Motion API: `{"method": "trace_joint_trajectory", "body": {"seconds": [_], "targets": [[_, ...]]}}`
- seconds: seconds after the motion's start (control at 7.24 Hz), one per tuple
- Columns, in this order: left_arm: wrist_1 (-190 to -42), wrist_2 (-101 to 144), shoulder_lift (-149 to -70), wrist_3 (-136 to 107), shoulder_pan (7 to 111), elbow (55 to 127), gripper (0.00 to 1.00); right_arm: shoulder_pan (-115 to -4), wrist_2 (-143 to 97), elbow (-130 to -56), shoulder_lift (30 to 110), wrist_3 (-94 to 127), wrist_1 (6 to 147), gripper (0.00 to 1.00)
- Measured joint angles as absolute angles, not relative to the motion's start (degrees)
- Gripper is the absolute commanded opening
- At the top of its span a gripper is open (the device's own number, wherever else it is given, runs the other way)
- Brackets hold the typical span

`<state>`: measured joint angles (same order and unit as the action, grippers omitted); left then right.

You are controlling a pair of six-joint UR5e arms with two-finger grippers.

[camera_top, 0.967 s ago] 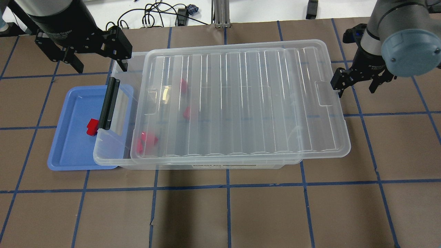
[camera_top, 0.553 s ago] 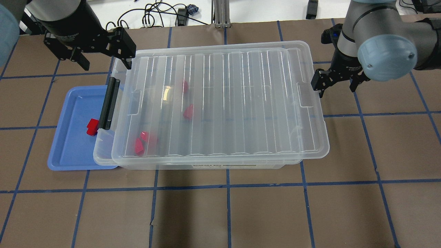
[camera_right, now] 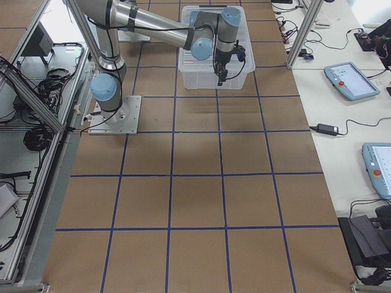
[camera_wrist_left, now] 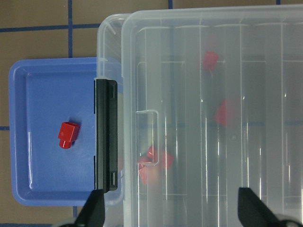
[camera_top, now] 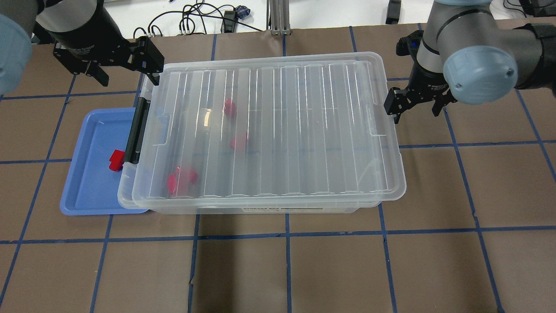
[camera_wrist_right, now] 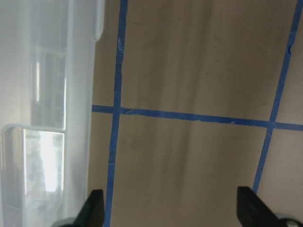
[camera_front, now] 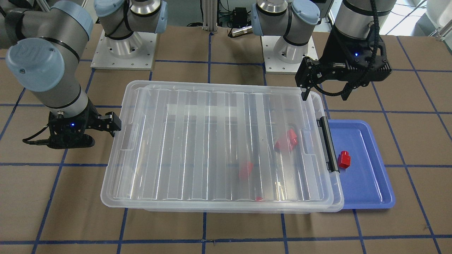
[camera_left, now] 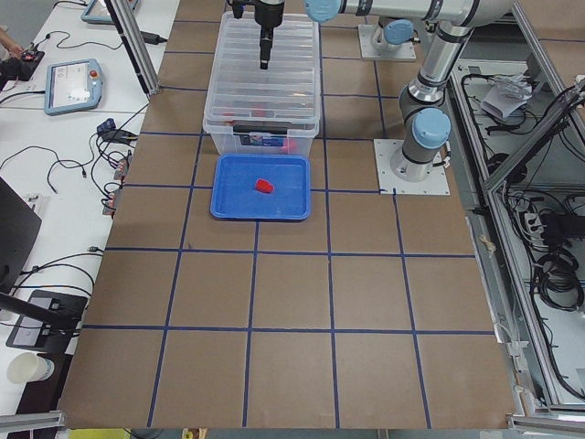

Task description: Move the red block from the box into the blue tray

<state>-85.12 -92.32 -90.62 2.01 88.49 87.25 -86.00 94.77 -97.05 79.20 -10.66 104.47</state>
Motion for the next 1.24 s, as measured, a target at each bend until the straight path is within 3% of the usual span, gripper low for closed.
{"method": "trace_joint_trajectory", "body": {"seconds": [1.24], "targets": [[-86.36, -90.0, -92.99, 1.88, 88.4, 87.42, 1.0, -86.59, 90.22, -96.5, 95.81, 1.49, 89.84, 1.0]]}}
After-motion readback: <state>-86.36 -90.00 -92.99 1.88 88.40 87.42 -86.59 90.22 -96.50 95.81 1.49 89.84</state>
